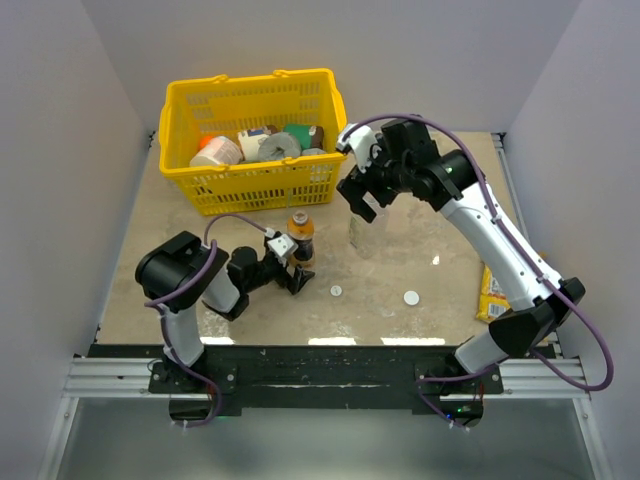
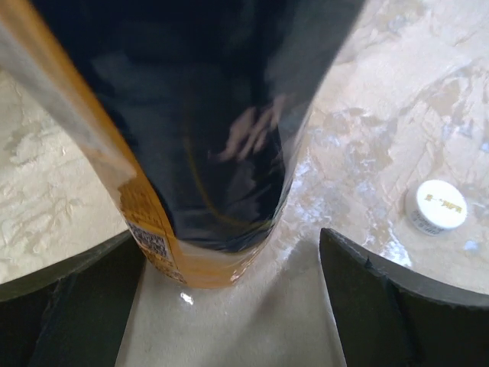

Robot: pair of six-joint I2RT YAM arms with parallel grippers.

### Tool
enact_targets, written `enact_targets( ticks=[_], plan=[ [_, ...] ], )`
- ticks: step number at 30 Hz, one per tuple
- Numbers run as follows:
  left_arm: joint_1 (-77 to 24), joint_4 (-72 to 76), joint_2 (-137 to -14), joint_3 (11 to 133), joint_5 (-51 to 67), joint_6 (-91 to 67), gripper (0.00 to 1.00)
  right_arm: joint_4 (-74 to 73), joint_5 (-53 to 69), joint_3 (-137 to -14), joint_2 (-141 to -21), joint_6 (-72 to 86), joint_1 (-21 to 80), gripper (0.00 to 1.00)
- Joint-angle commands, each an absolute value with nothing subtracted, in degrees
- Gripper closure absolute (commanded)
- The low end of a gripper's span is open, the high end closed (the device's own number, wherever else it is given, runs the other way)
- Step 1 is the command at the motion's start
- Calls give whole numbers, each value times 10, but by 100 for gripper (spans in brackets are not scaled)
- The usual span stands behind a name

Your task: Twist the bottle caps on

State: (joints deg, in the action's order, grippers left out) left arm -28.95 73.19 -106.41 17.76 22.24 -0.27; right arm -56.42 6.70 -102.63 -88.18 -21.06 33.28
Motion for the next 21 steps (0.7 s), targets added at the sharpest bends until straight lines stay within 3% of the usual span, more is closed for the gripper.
enact_targets(
  ticks=[1,21],
  plan=[
    [-297,927,-1085,196,196,4,0,-576,53,-1042,-867,-217,328,2],
    [-323,998,-1057,210,99,-91,0,-585,55,-1070,-911,-220,328,2]
  ],
)
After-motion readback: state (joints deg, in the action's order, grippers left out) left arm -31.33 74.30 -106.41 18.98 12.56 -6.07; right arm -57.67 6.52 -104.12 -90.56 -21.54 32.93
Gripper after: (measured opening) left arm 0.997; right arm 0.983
